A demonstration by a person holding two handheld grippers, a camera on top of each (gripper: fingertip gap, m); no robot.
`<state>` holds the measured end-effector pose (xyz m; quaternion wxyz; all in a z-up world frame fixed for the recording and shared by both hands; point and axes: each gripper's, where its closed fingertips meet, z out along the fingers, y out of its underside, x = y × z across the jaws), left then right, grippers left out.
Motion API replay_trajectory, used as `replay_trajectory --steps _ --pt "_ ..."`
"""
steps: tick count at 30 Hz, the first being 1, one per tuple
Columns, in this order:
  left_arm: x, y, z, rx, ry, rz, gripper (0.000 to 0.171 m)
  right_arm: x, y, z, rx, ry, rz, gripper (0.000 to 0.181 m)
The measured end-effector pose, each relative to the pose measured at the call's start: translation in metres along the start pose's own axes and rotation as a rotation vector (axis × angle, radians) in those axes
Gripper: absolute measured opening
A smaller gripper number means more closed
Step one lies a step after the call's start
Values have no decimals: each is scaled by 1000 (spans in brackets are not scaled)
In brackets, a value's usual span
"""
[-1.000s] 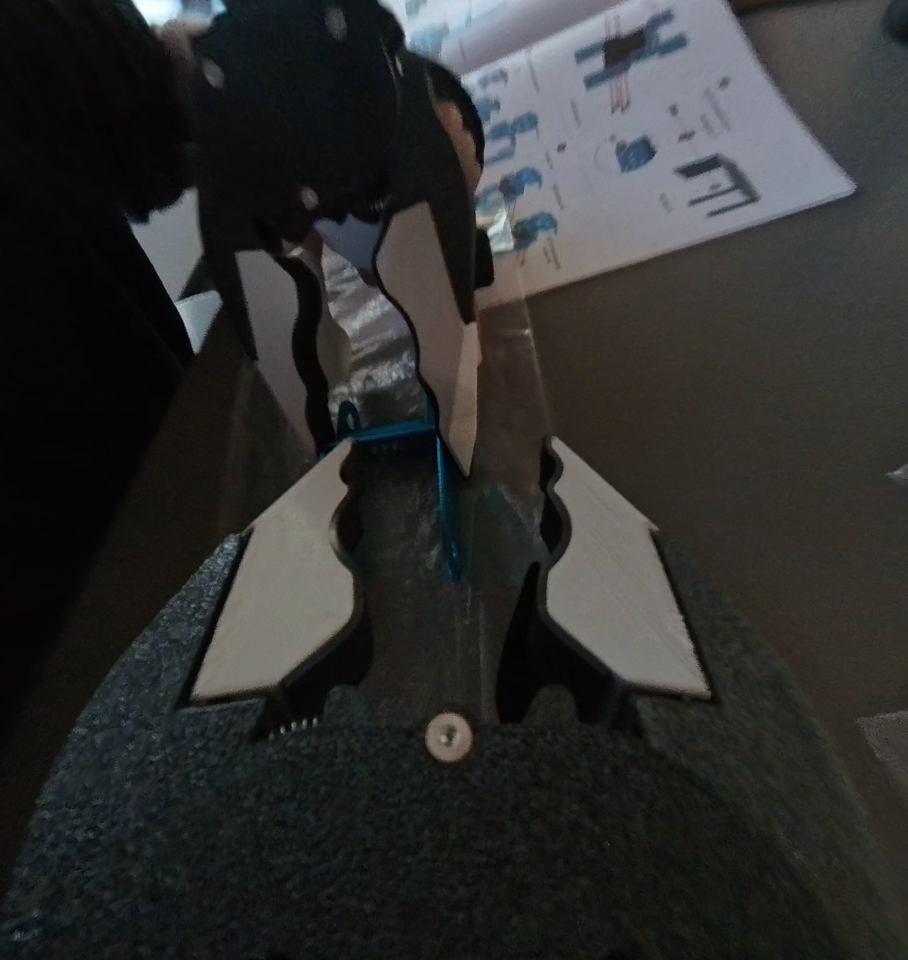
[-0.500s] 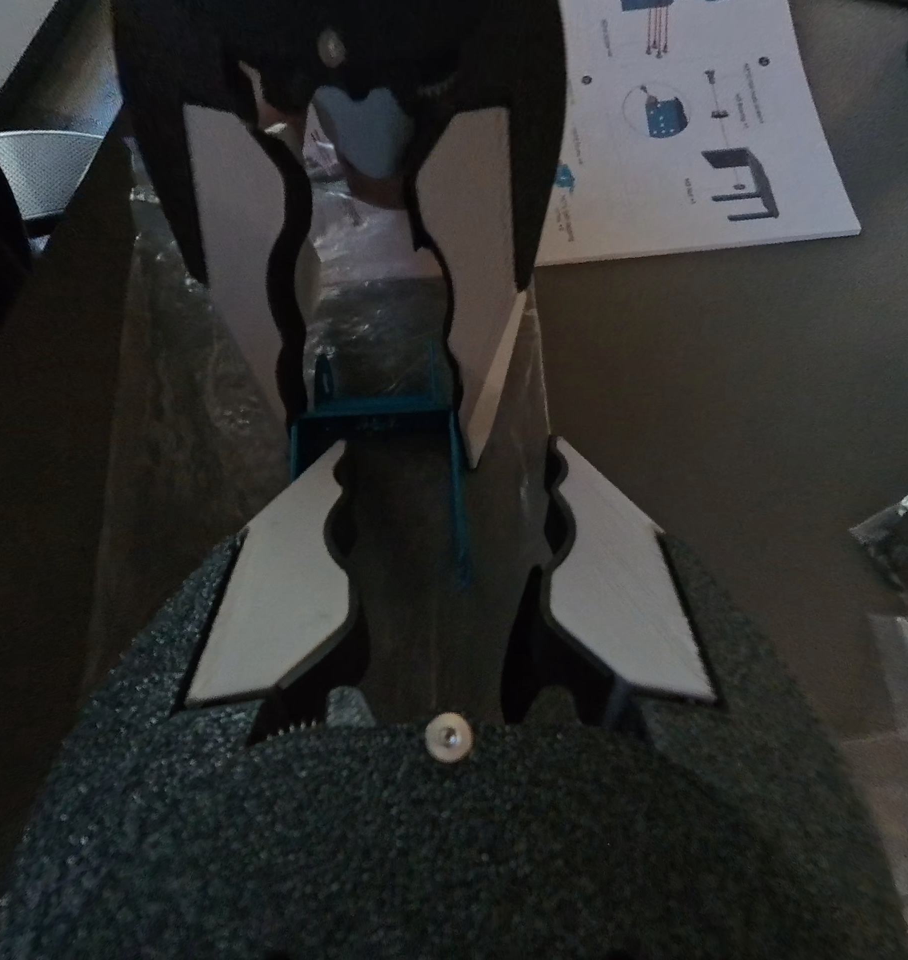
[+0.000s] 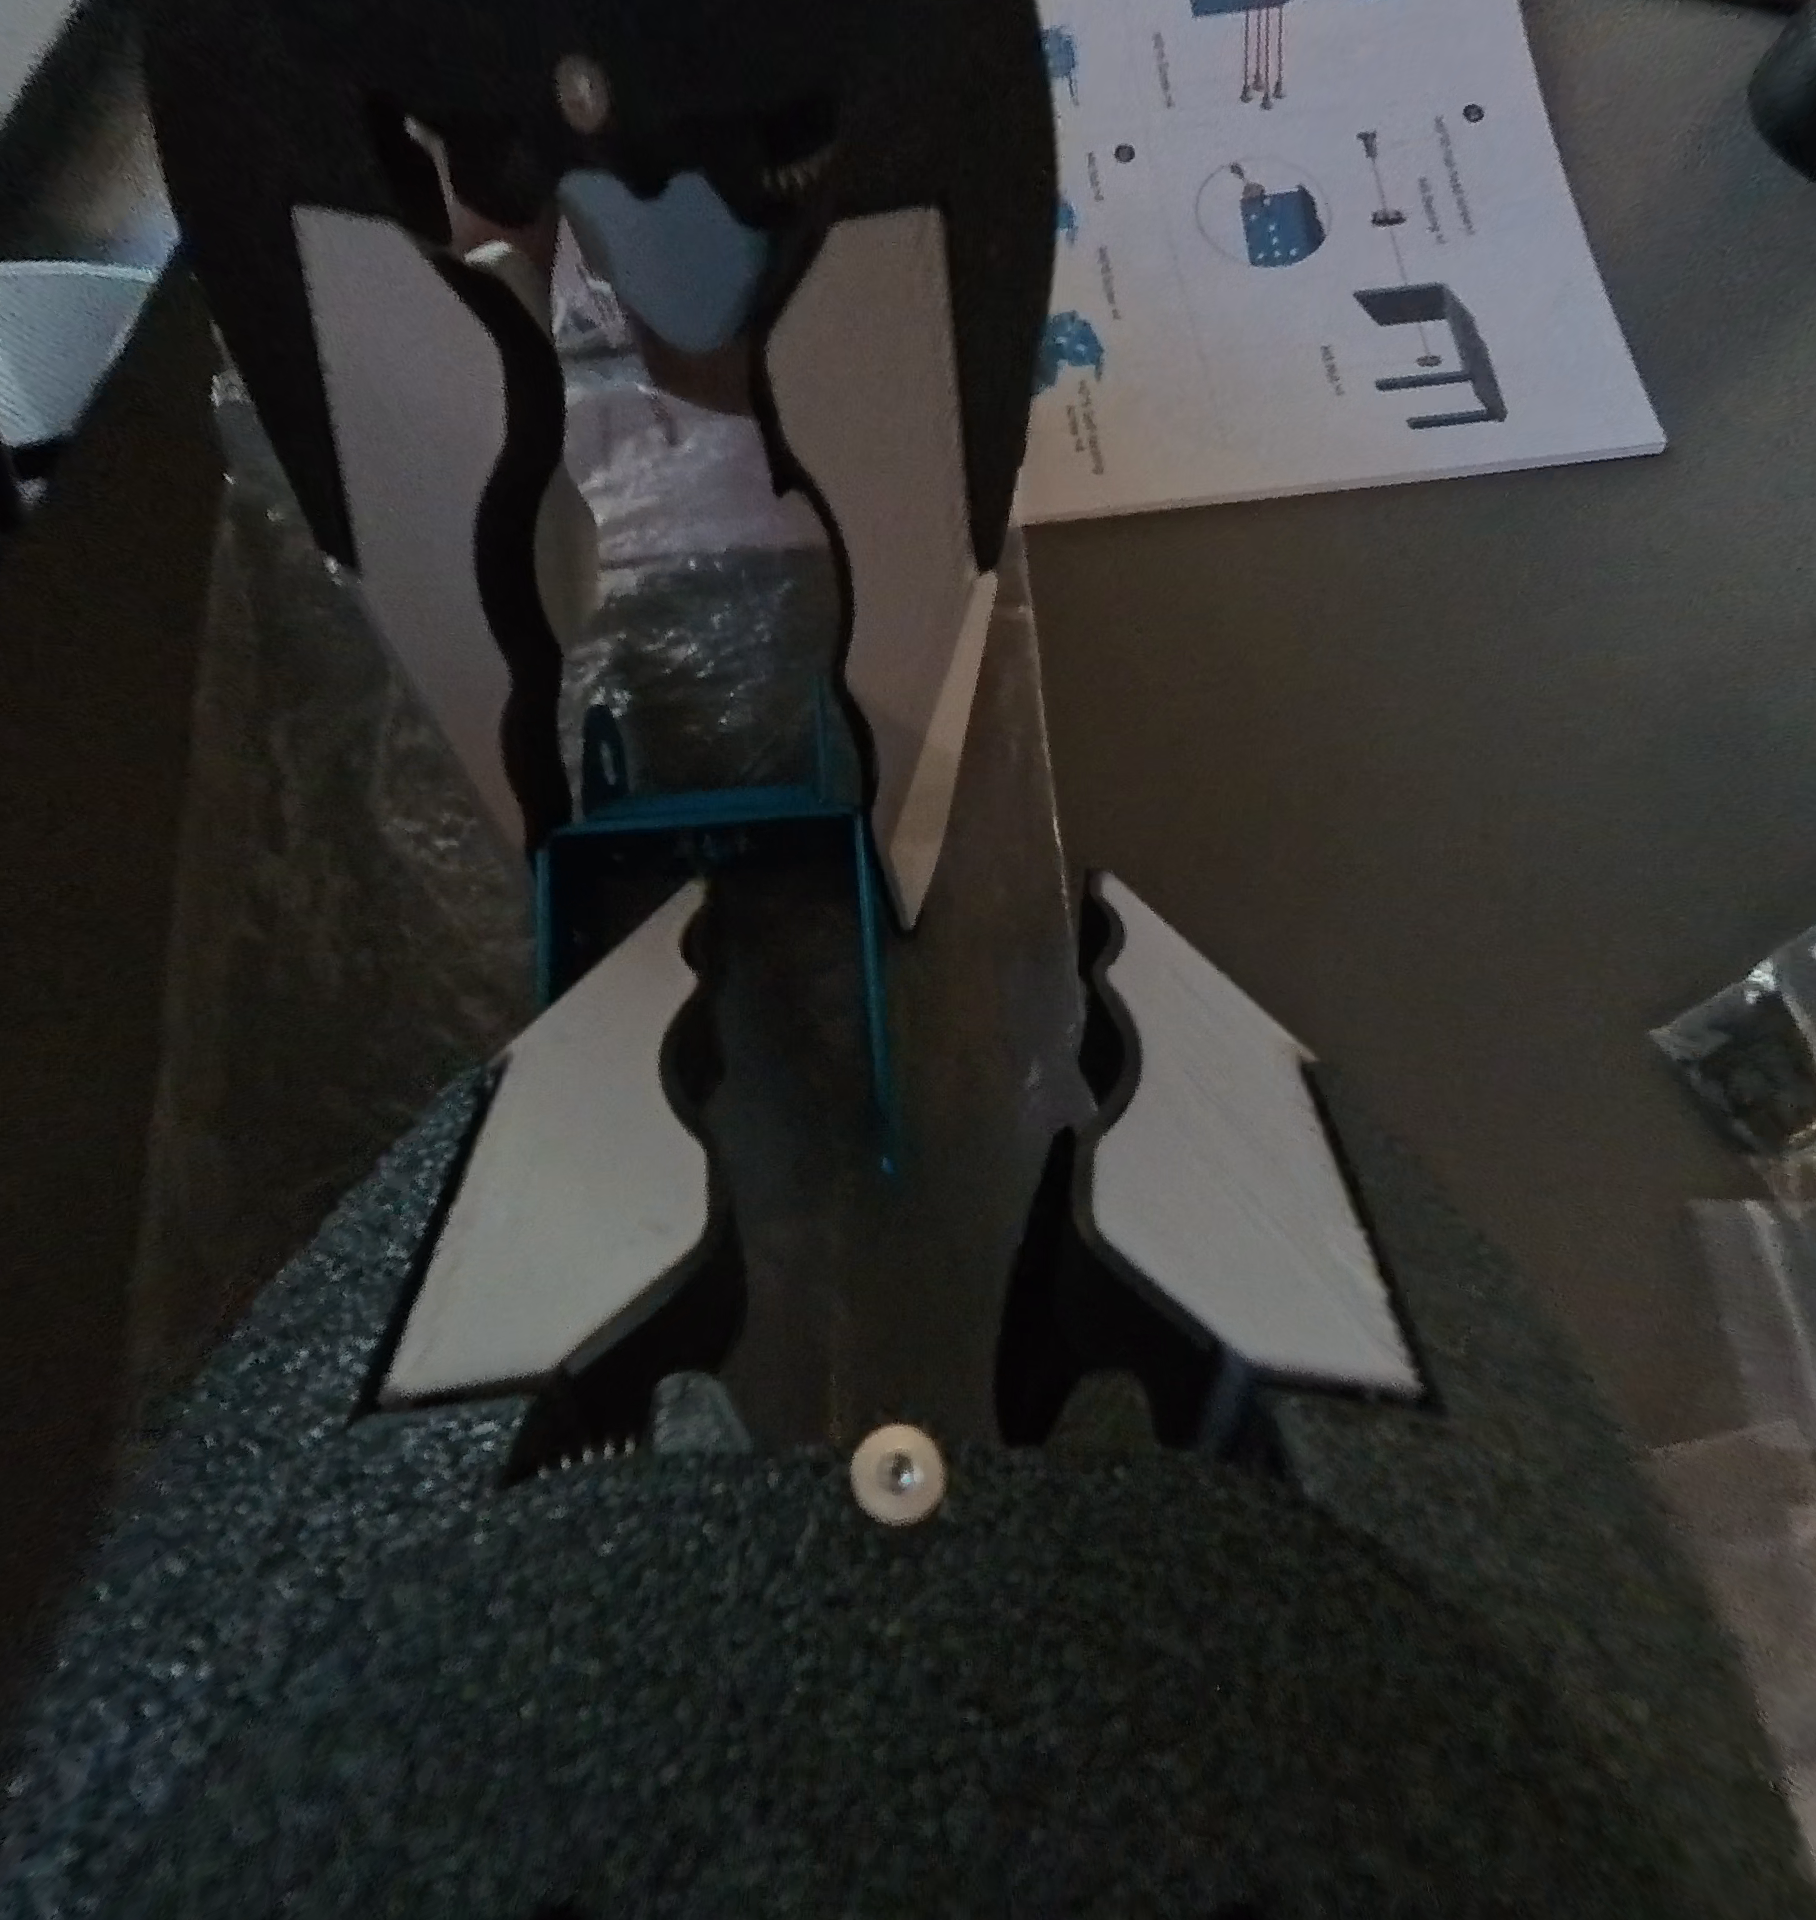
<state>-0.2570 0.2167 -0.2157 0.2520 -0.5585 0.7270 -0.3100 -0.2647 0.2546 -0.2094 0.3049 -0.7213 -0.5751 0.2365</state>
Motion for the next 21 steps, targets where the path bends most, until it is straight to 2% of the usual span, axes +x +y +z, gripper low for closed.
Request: replay_trajectory --steps 7,14,17,21 --pt "0 0 0 0 2 -2 63 0 1 6 -21 11 -1 78" --pt "0 0 0 0 2 -3 64 -5 -1 2 5 -22 7 72" --pt "1 0 0 0 2 -3 63 -4 3 6 -25 1 -13 79" --pt "1 0 0 0 2 -4 63 -1 0 6 -9 -8 25 79"
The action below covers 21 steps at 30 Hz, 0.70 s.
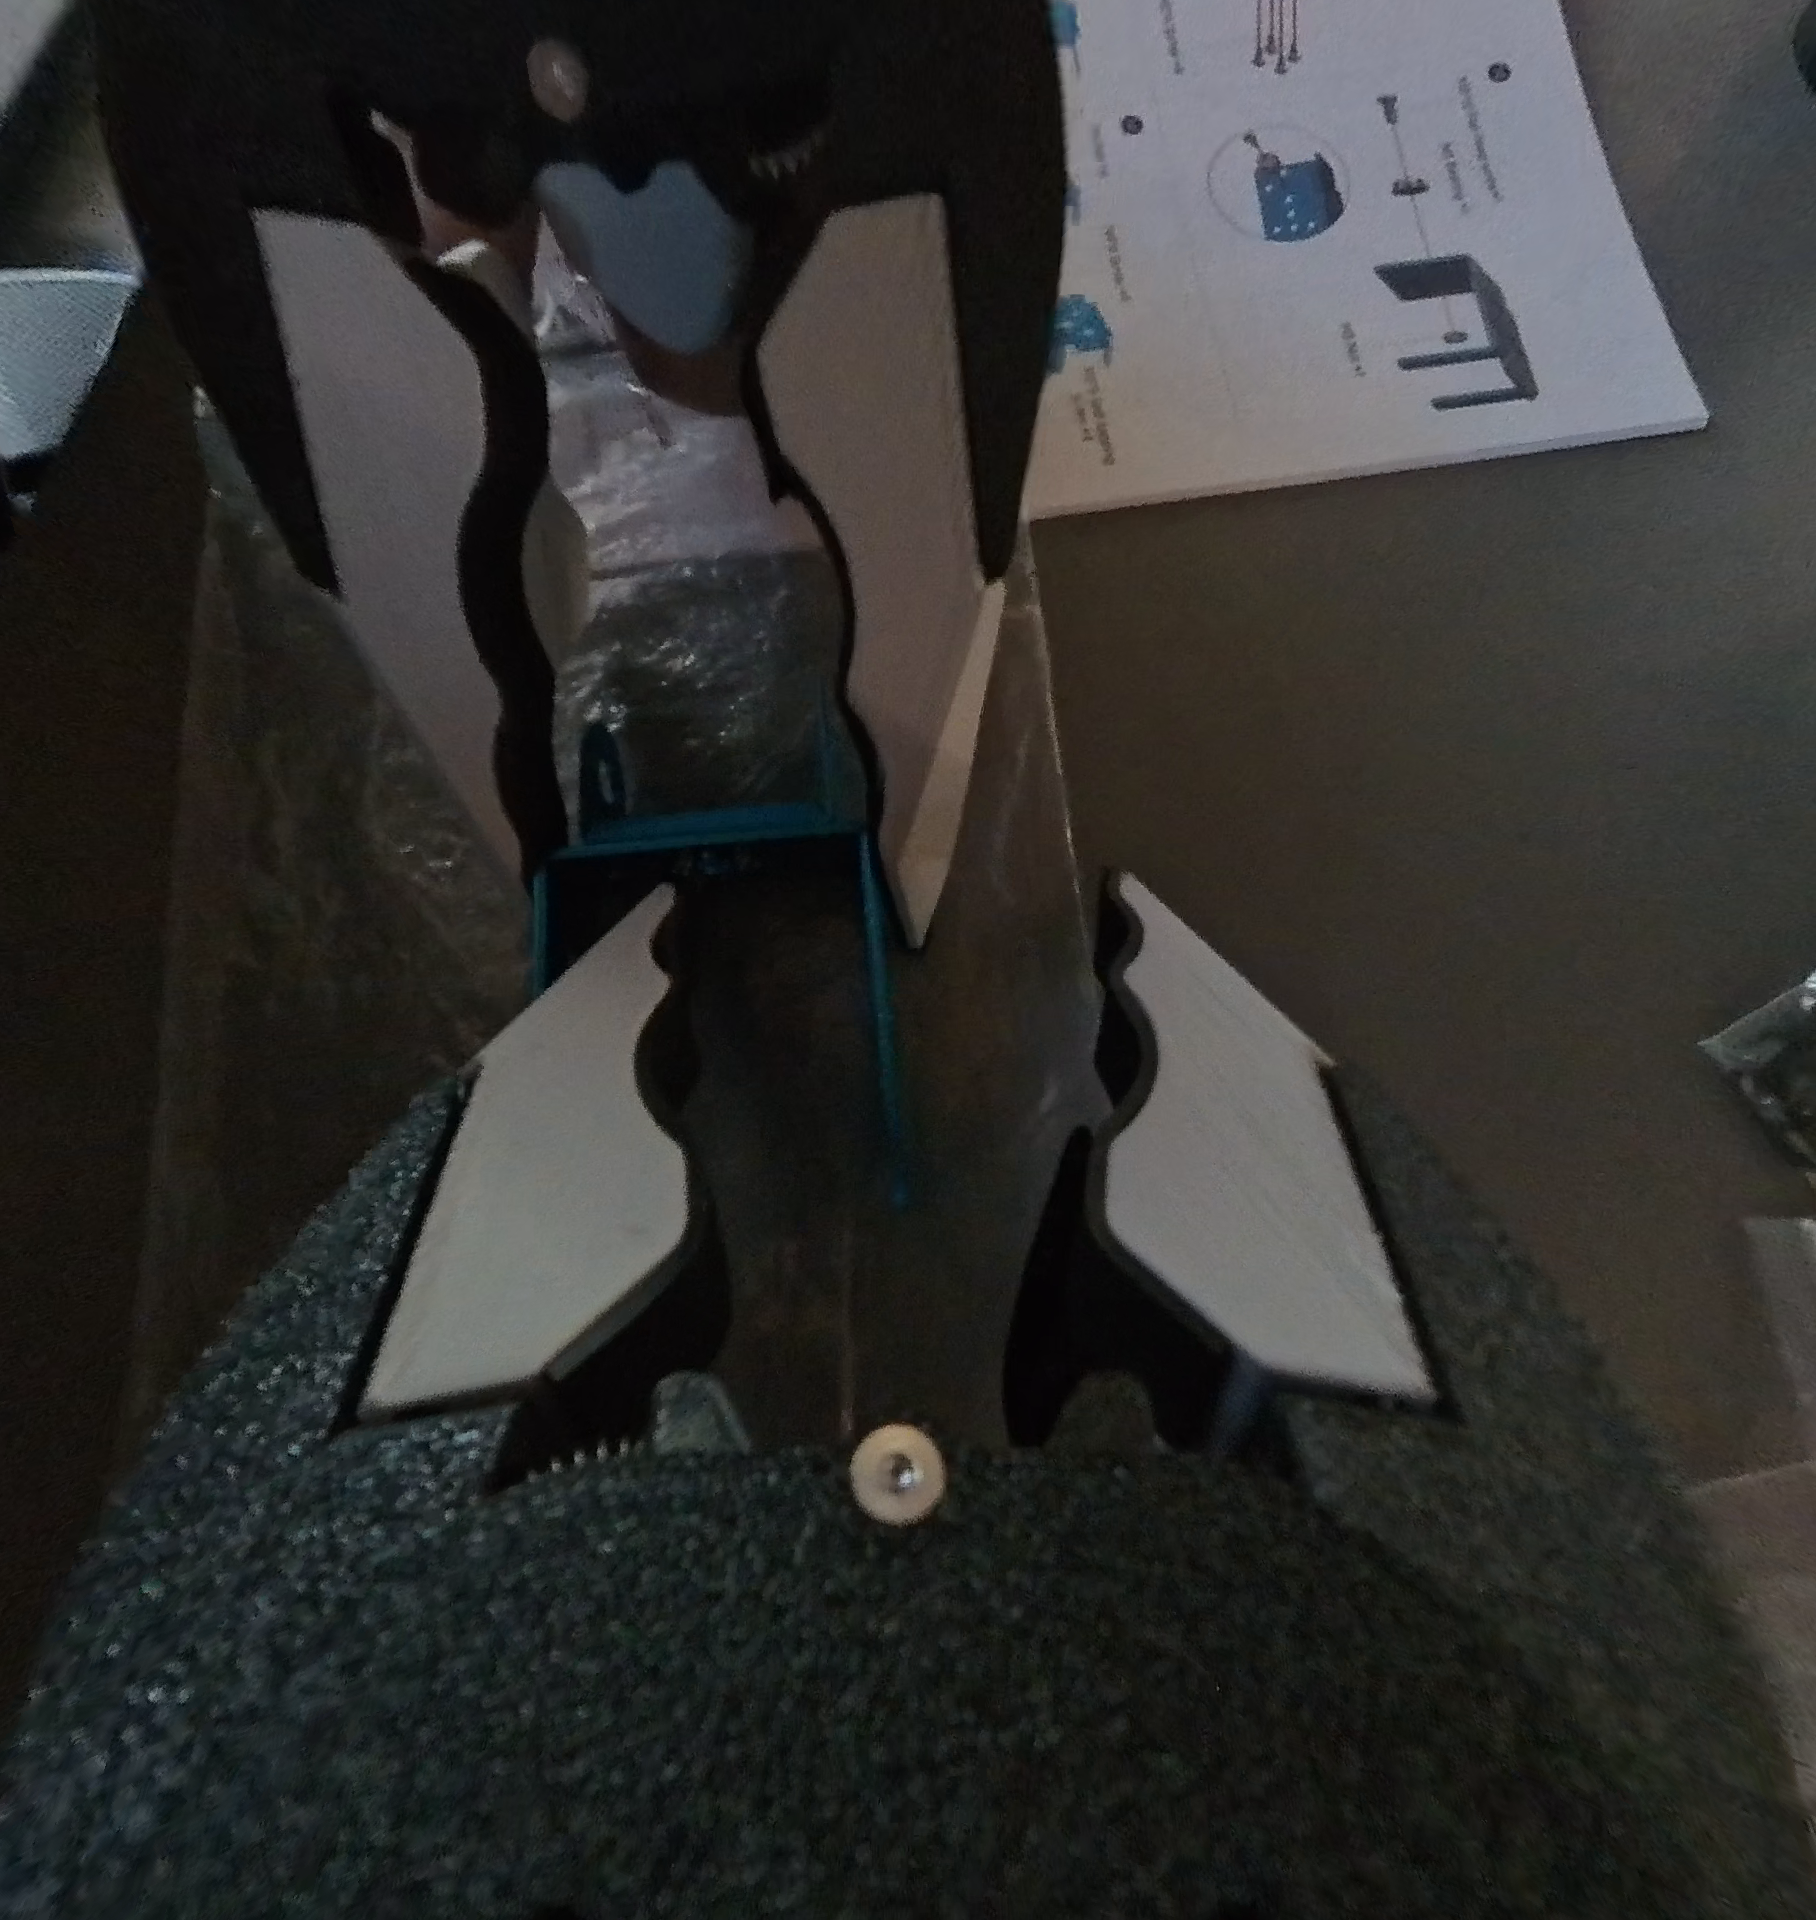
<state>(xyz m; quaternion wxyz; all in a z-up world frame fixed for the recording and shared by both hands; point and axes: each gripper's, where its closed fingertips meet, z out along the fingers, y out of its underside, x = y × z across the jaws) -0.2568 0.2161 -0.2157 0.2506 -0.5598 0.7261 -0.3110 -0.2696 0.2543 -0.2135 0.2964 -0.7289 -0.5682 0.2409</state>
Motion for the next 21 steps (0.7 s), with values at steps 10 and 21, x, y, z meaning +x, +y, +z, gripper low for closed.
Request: replay_trajectory --steps 10,21 --pt "0 0 0 0 0 0 64 -1 1 0 -7 2 -19 77" --pt "0 0 0 0 1 -2 64 -4 0 0 -4 1 -32 76"
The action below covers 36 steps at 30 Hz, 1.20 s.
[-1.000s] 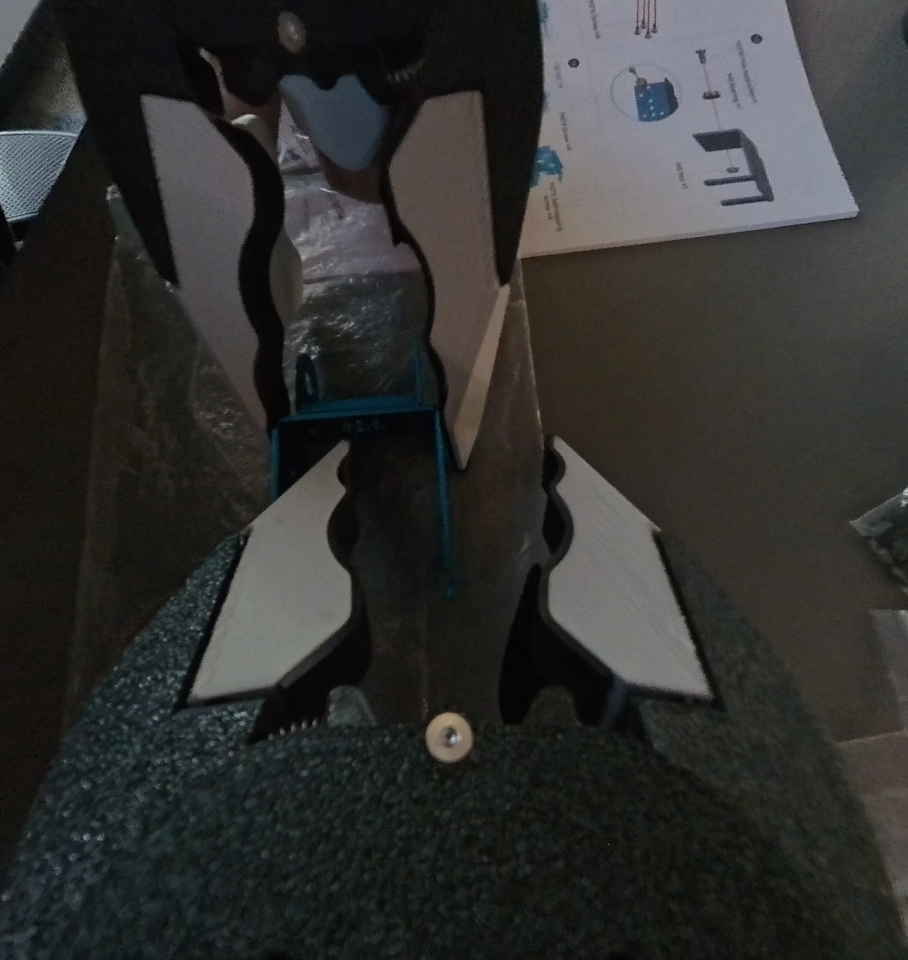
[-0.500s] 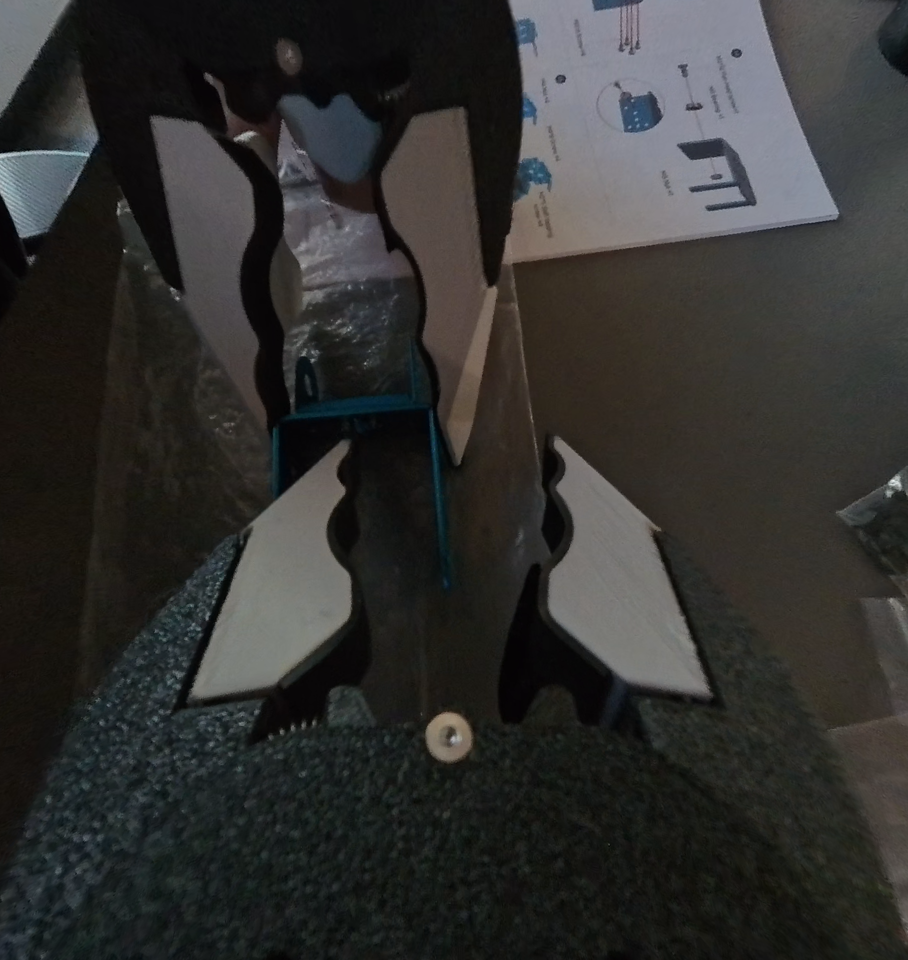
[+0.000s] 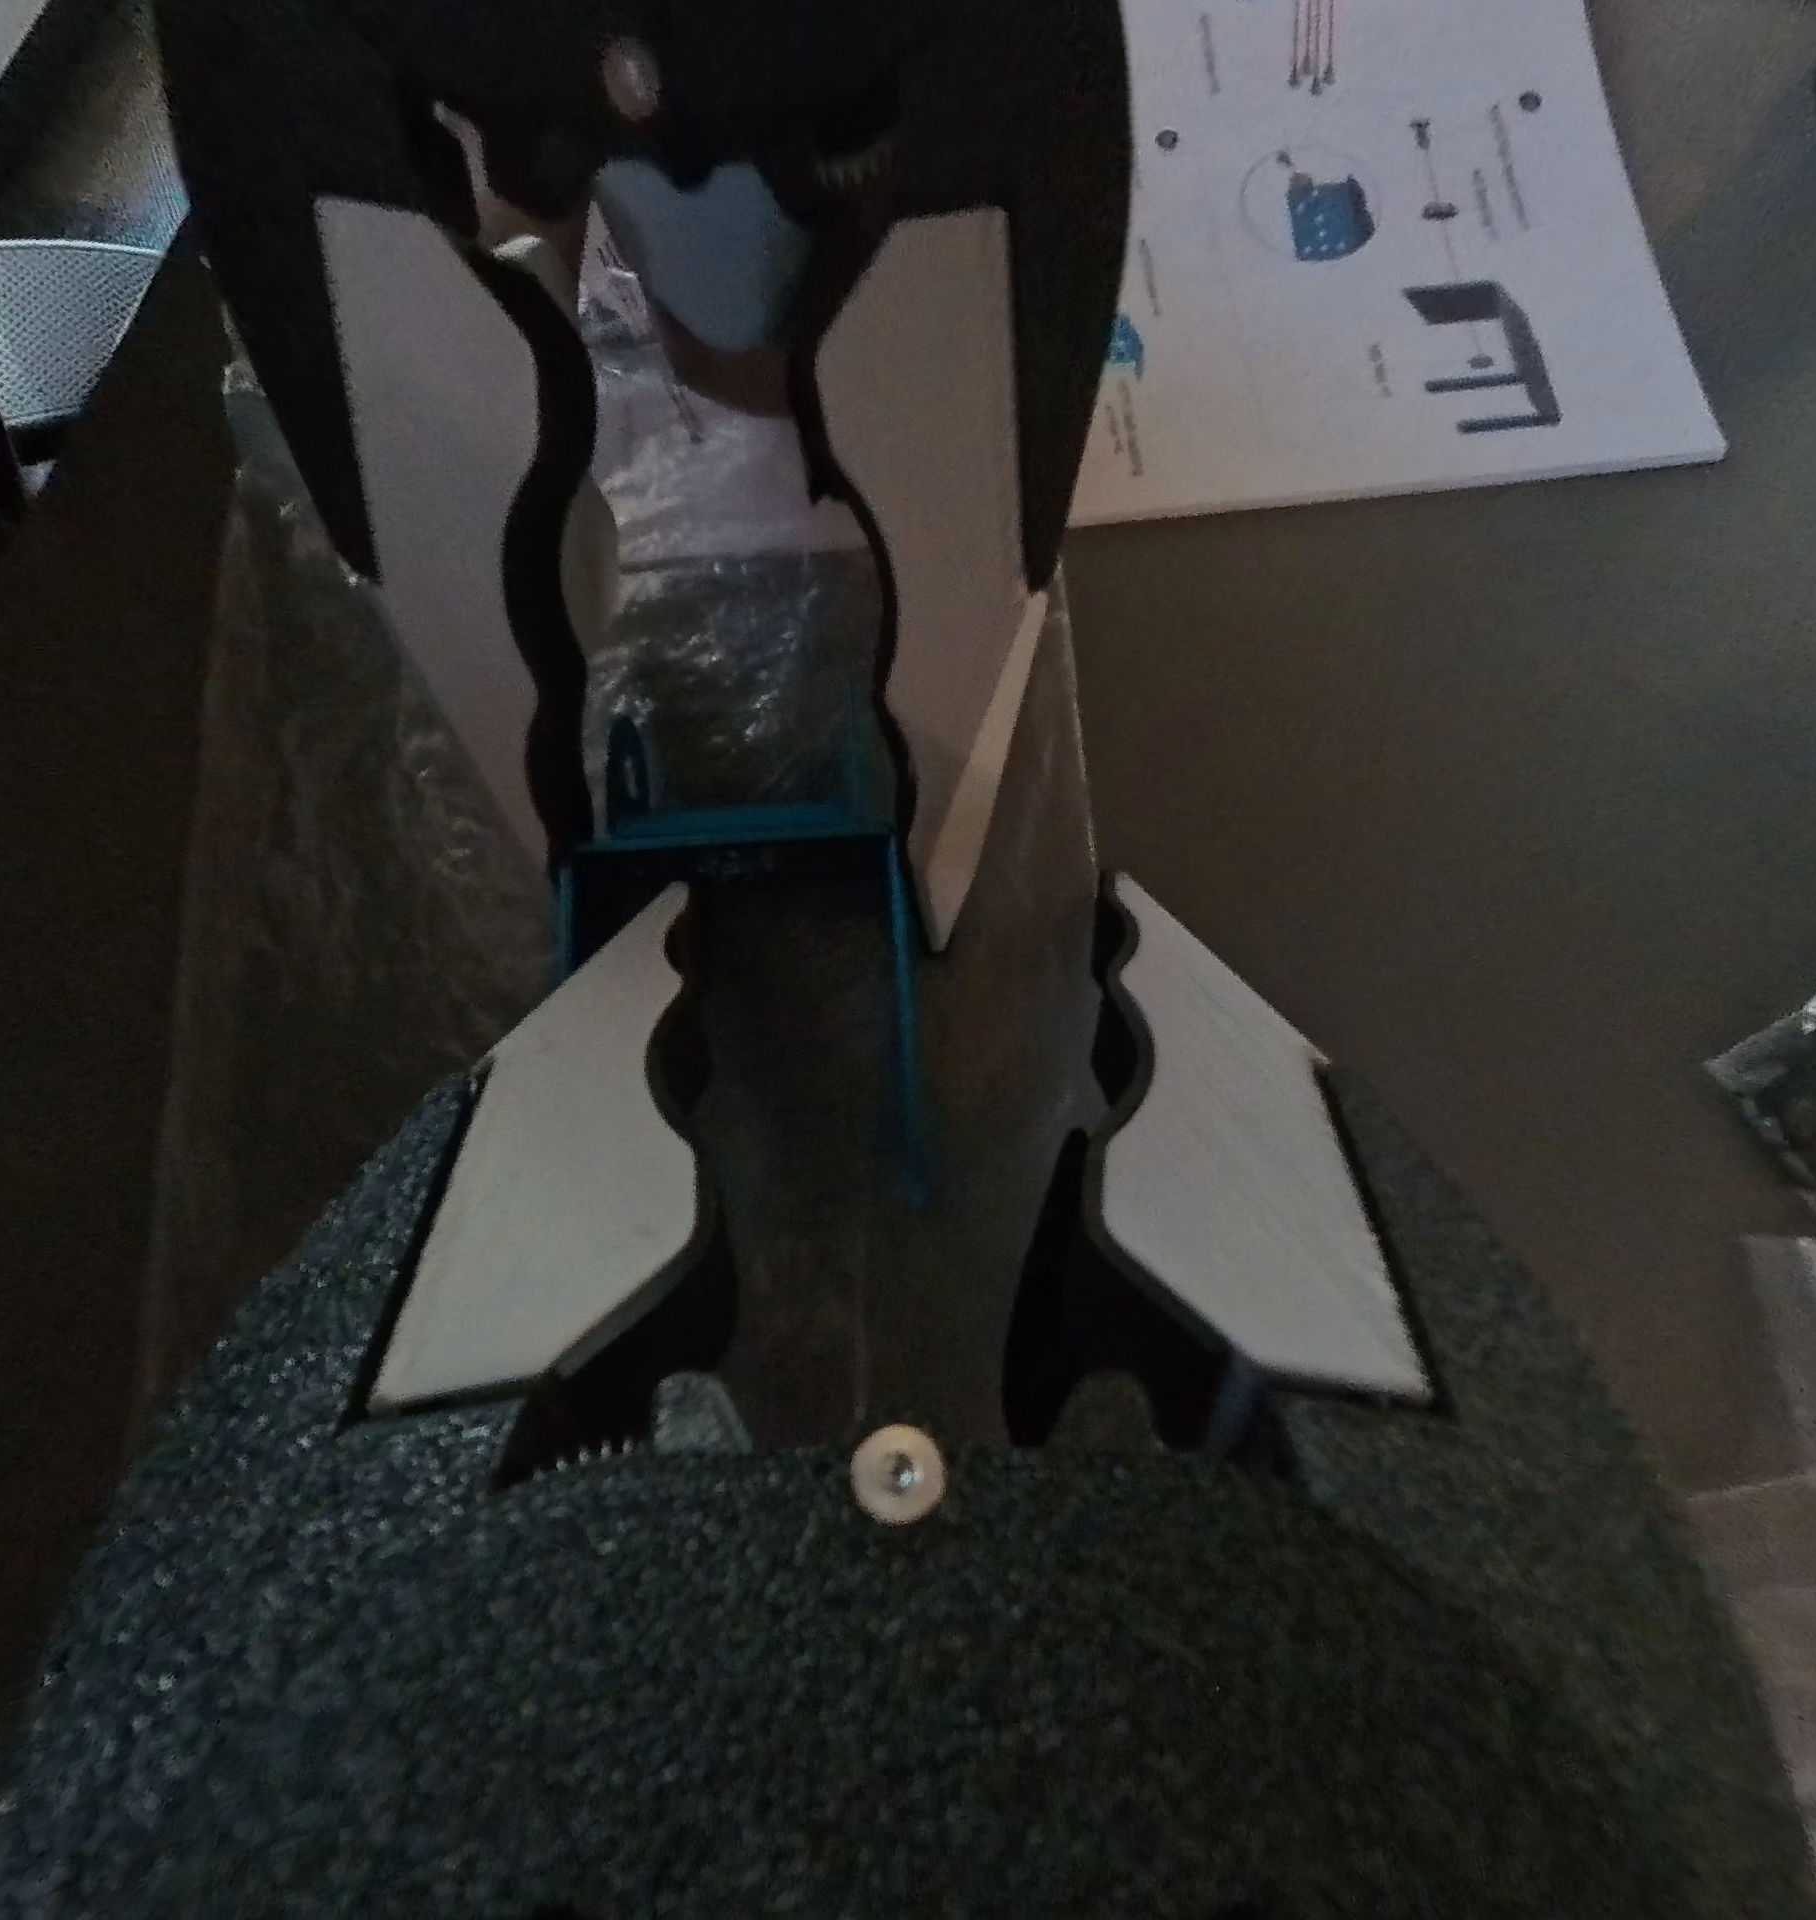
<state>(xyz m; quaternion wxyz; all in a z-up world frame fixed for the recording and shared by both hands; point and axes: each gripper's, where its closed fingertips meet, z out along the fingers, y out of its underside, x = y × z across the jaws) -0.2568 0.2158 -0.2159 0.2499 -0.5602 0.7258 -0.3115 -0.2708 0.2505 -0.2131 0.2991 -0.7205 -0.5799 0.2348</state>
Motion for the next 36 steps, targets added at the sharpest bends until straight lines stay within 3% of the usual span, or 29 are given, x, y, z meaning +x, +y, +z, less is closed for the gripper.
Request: replay_trajectory --steps 14,16,21,24,25,30,36 --pt "-1 0 0 0 -2 -2 64 6 -2 -6 41 -28 76 78" --pt "-1 0 0 0 -3 -1 64 6 -2 -8 44 -18 51 68" --pt "0 0 1 -1 -2 -1 63 1 2 0 0 6 -11 77" --pt "-1 0 0 -1 -3 -2 64 6 -2 -4 31 -8 48 77" --pt "0 0 1 -1 -2 -2 64 13 -1 -7 40 17 65 60" --pt "0 0 1 -1 -1 -3 63 -1 4 -2 -1 -10 -13 79" --pt "0 0 1 -1 -2 -3 64 4 -1 -2 20 -7 28 77"
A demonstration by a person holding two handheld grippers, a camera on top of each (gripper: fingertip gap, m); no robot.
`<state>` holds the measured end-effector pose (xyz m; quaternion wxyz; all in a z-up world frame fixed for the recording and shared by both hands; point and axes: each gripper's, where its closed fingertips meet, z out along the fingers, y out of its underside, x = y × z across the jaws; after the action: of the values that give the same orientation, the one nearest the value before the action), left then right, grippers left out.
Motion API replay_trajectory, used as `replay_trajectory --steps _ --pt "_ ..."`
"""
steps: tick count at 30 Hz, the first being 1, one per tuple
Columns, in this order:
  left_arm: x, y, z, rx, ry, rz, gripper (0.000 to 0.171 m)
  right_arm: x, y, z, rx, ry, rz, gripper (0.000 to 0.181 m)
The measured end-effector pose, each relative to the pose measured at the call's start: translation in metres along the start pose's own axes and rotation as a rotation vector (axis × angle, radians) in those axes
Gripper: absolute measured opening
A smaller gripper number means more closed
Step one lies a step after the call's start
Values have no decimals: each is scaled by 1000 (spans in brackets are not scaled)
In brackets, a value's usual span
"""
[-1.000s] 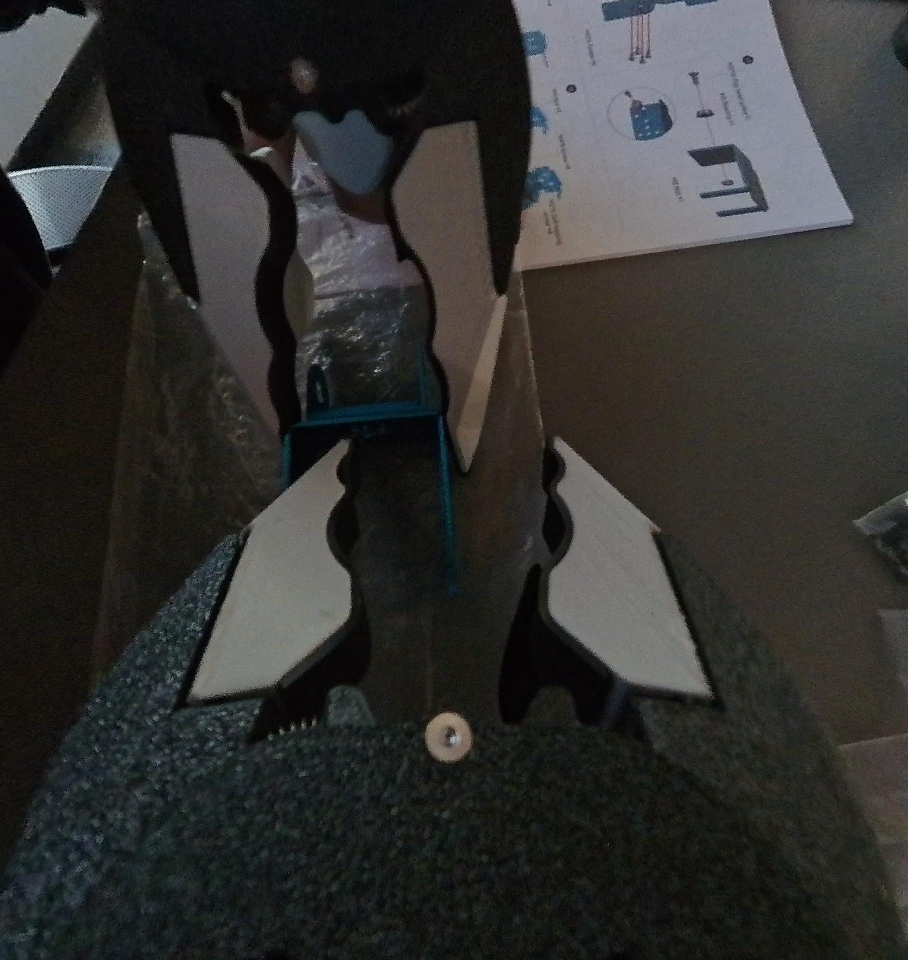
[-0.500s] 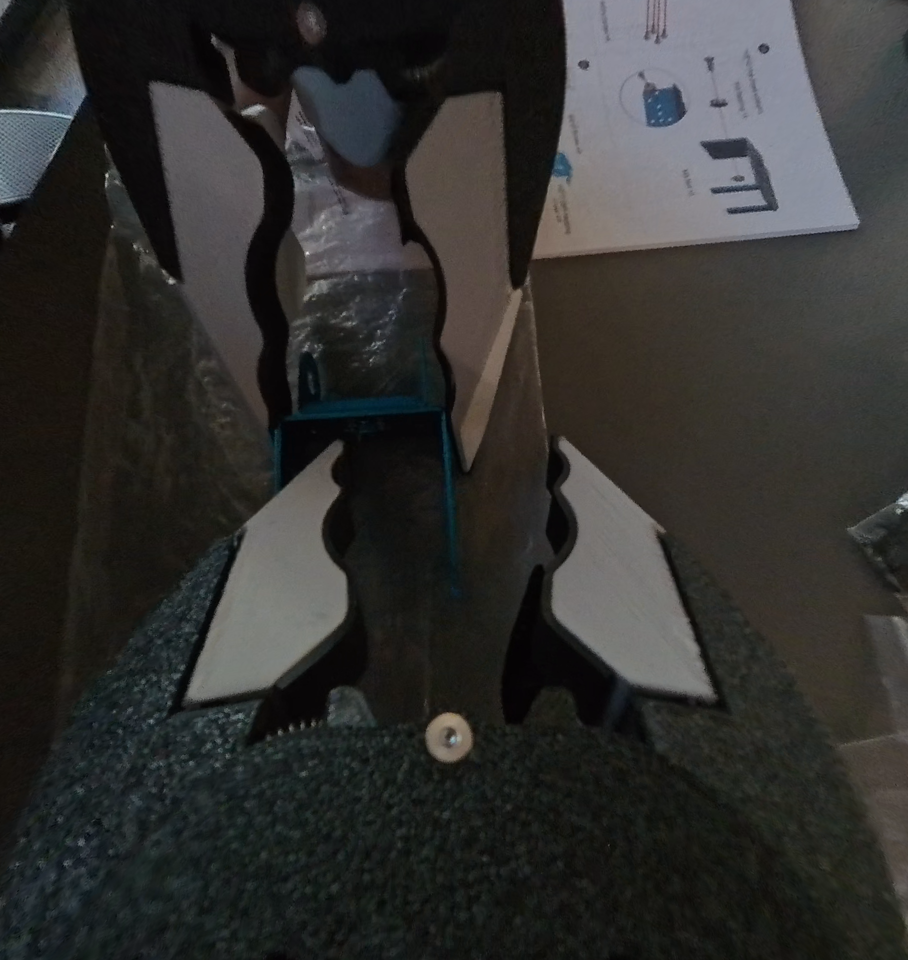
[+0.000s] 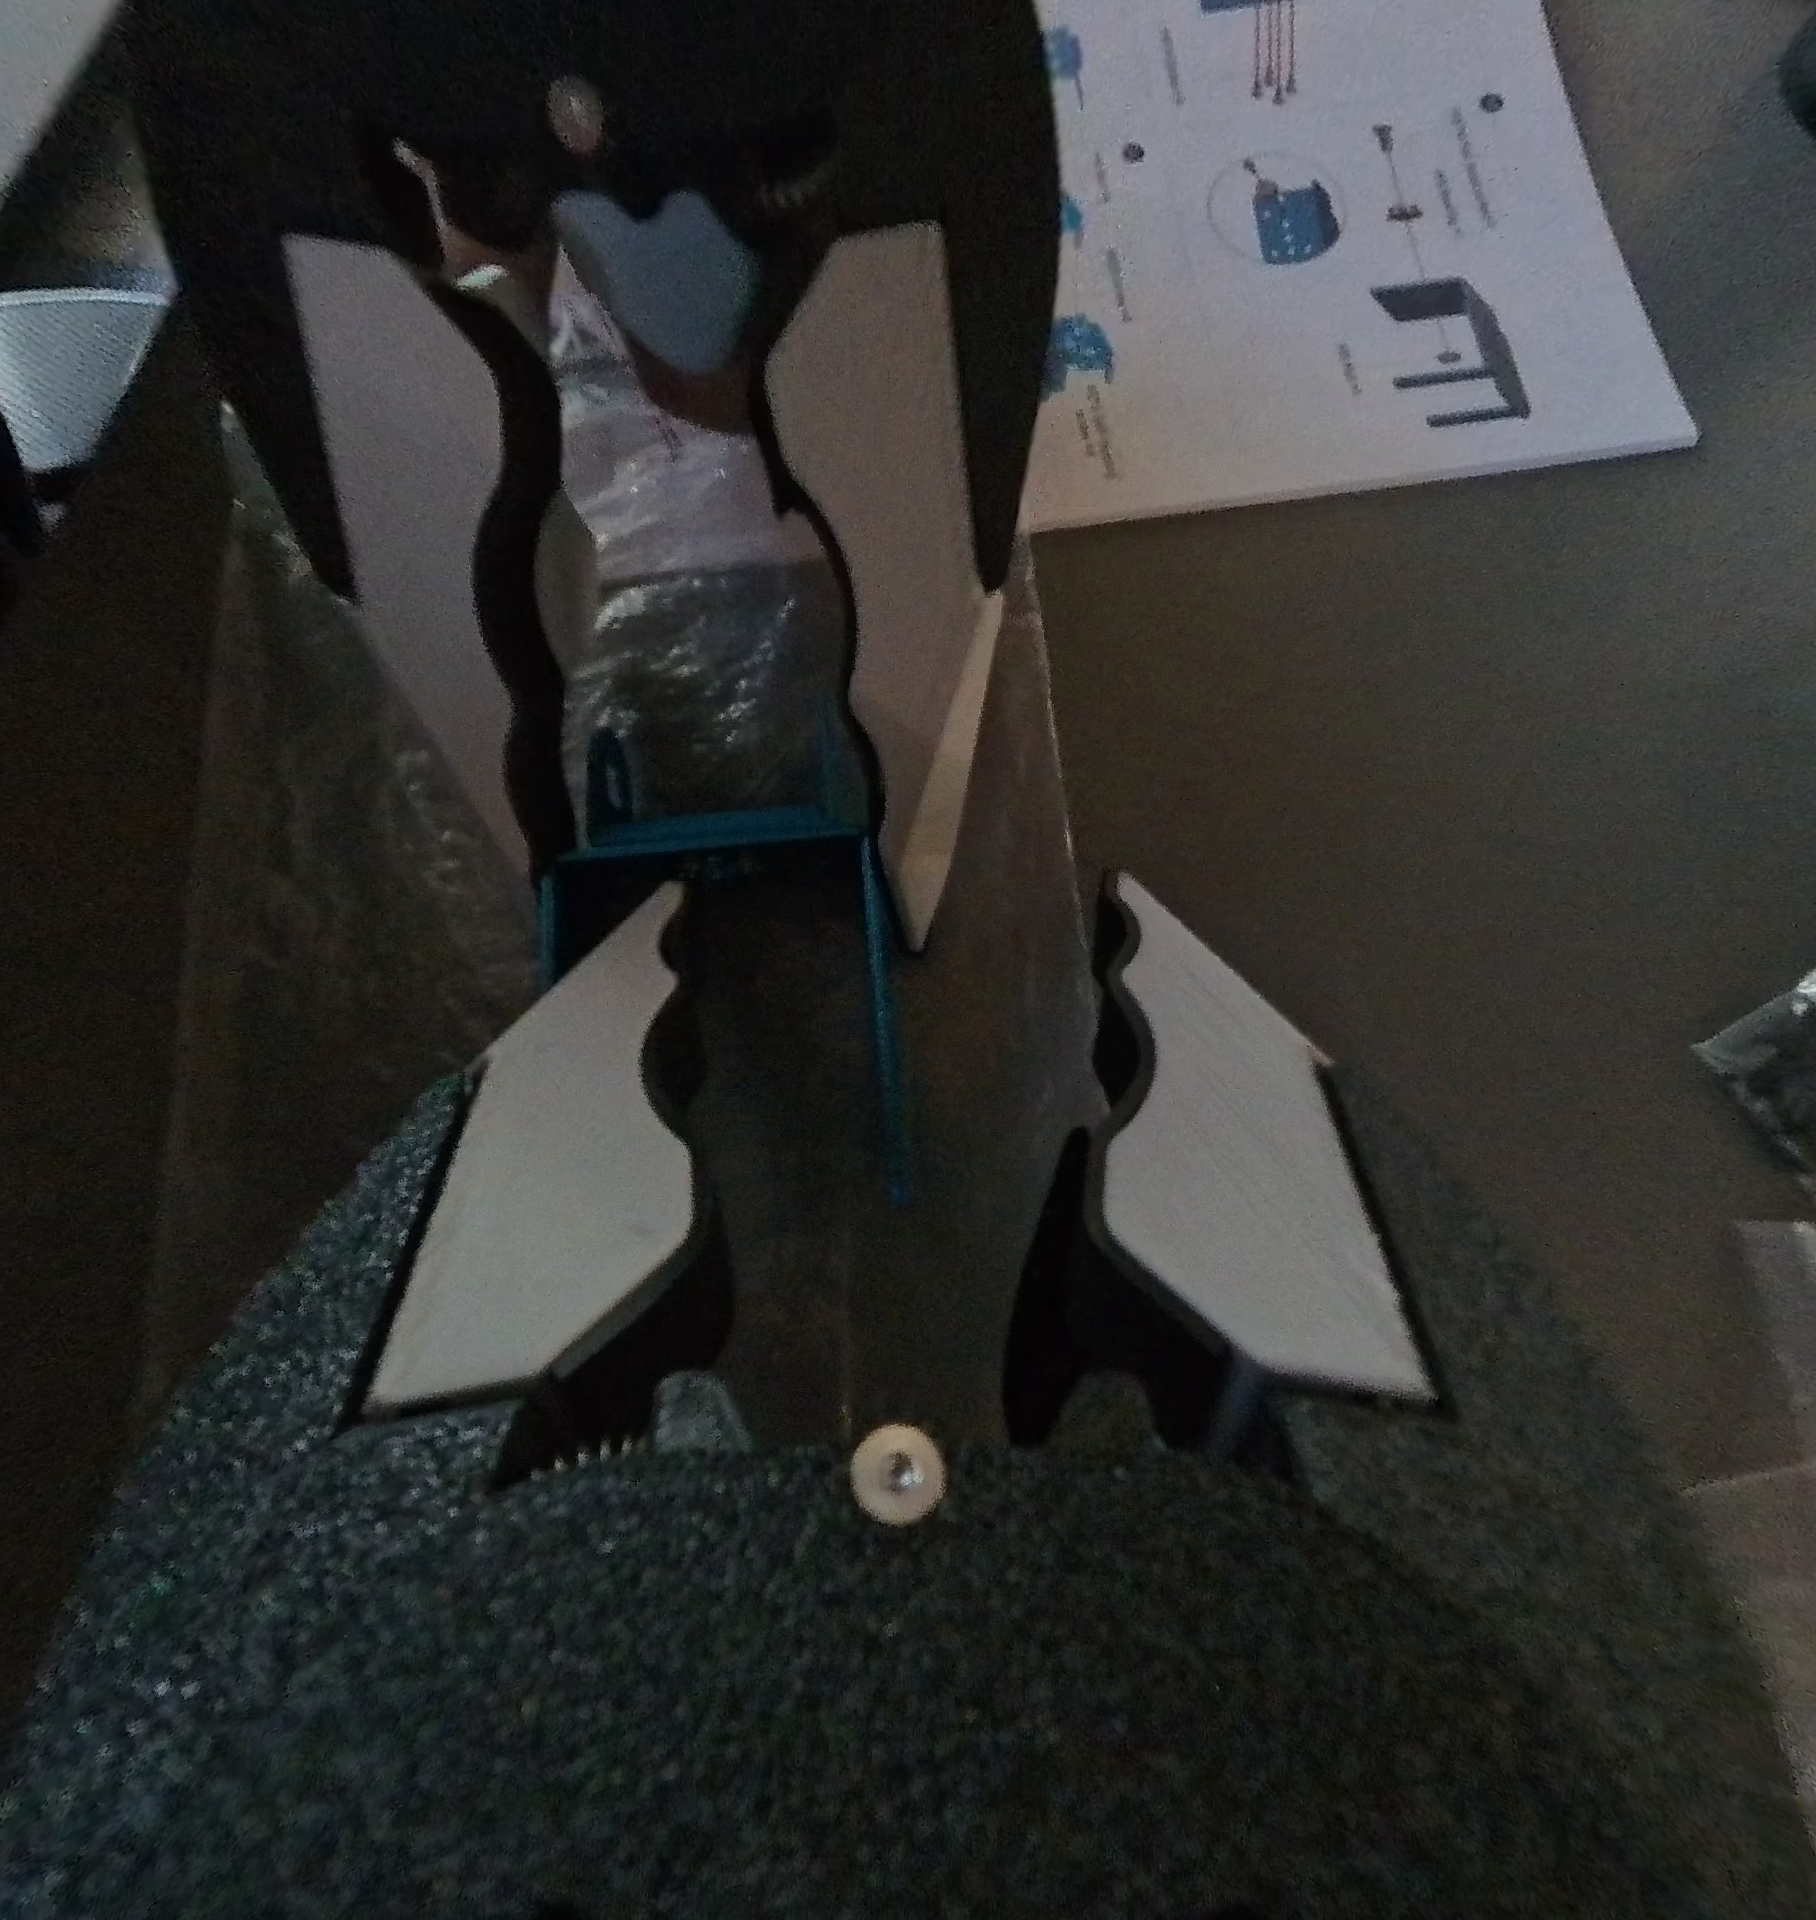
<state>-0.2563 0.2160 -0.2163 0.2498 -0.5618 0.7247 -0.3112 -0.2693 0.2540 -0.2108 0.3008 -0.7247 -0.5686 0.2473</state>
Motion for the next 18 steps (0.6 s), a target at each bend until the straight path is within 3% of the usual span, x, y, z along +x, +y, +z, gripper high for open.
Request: replay_trajectory --steps 1,3,8,18 --pt "0 0 0 0 -1 0 64 1 -1 -2 8 1 7 77" --pt "0 0 0 0 -1 0 64 7 -4 -7 38 47 -10 60" --pt "0 0 0 0 0 0 64 -4 5 3 -31 19 -61 84" --pt "0 0 0 0 -3 -3 64 1 2 3 -5 33 -35 79"
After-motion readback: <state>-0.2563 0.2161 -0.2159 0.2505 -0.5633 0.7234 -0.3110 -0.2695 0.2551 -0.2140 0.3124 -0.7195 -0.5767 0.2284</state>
